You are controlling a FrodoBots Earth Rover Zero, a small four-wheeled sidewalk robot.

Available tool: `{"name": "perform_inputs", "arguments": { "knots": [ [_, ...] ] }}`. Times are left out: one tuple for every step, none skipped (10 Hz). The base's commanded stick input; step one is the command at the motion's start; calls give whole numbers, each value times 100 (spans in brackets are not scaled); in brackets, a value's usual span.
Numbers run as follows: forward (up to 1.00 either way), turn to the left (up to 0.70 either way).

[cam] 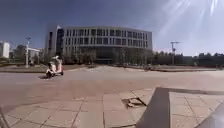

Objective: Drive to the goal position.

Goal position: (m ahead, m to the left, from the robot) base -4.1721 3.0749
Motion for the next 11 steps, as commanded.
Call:
{"name": "perform_inputs", "arguments": {
  "knots": [
    [67, 13],
    [68, 14],
    [68, 14],
    [68, 14],
    [68, 12],
    [68, 7],
    [69, 0],
    [70, 0],
    [70, 0],
    [70, 0],
    [70, 0]
  ]
}}
